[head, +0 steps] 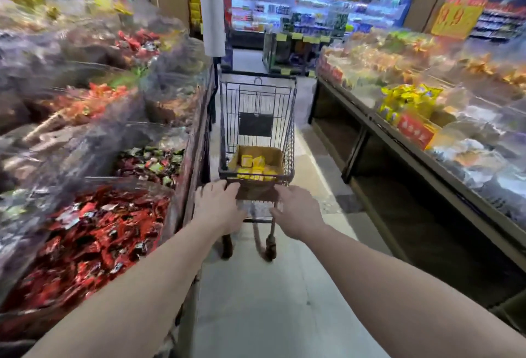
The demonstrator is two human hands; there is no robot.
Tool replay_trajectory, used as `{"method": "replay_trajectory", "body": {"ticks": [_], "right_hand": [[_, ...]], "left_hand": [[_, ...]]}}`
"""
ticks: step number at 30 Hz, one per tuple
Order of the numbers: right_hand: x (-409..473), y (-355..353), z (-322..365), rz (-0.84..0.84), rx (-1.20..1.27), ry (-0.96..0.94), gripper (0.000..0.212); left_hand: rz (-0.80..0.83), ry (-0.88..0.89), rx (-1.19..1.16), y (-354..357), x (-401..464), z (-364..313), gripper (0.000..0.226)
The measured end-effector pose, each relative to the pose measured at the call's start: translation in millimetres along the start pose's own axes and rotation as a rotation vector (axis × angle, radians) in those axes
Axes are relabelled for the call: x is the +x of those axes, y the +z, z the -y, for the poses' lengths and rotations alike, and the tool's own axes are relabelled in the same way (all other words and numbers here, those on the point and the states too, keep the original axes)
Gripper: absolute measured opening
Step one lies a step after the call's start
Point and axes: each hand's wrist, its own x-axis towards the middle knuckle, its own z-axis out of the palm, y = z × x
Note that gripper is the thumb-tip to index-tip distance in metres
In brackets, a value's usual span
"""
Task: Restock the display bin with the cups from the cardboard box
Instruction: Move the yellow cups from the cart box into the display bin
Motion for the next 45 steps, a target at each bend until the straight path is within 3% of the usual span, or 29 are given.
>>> {"method": "replay_trajectory", "body": {"ticks": [7,15,24,27,35,45], "right_hand": [[132,-4,-50,0.037,0.009,-0.099,0.057],[311,35,-85,0.071,0.015,-0.100,0.063],[489,63,-113,0.229,0.043,-0.070,0.070],[530,87,-116,0.315,0.033,-0.105,0.072],[637,160,-143,0.509,-0.062,-0.180,0.078],[745,240,-219,0.796,-0.201,-0.379,0.081]], "left_hand": [[0.004,-0.079,-0.033,25,115,-29,0.060],[0.031,-0.142,-0.044,64,282,4,0.059],[0.118,-0.111,-0.065,90,459,44,0.068],[0.153,-0.108,-0.092,103,494,49,0.077],[0.225,-0.304,-0.129,160,551,75,0.073],[0.324,-0.635,-0.262,247,607,27,0.076]]}}
